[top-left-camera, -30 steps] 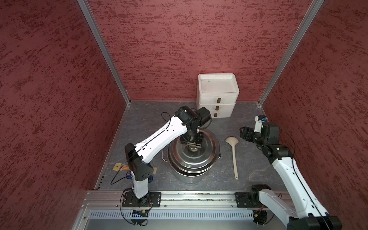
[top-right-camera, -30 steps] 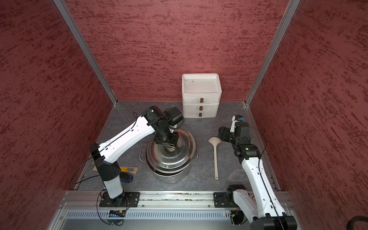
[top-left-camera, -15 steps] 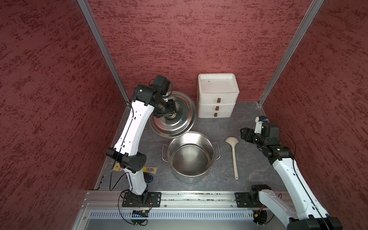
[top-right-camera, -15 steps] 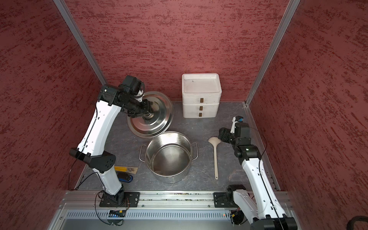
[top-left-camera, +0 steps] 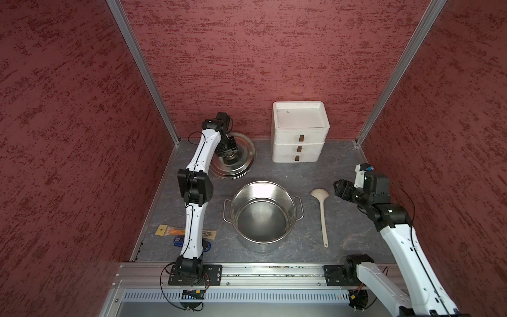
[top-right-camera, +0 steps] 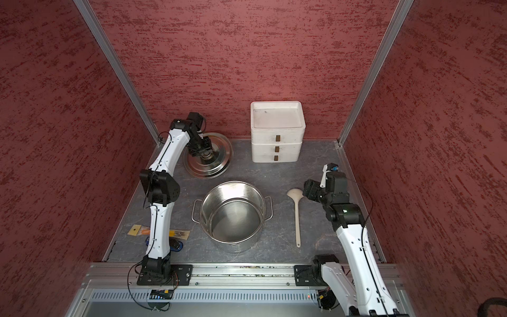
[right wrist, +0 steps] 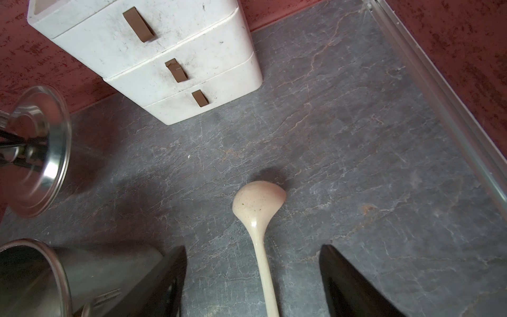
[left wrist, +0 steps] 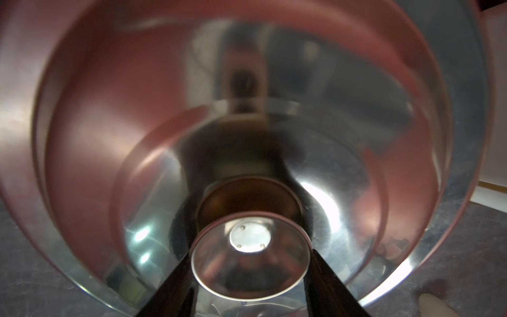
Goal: Stir the soup with a spoon
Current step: Place the lid at the center of the board.
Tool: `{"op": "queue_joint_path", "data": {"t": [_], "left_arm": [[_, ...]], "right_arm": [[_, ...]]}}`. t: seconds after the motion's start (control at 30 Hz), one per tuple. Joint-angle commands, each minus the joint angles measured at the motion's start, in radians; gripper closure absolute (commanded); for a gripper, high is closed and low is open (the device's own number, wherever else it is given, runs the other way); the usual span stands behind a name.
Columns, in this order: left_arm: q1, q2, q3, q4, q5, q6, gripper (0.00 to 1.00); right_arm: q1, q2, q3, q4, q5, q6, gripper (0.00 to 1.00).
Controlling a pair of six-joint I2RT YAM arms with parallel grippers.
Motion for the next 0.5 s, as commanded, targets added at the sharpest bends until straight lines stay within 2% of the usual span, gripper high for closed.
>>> {"op": "queue_joint_path", "data": {"t": [0.0,0.47], "left_arm": [[0.017,-0.004,0.044,0.074,0.009,-0.008,0.66],[0.034,0.138,0.022,0.106,0.002,-0.002,0.63]], "right_arm": [[0.006,-0.008,0.018,-0.063,0.027,0.033,0.20],[0.007,0.018,-0.035,-0.136,0.002,0.134,0.23]]}}
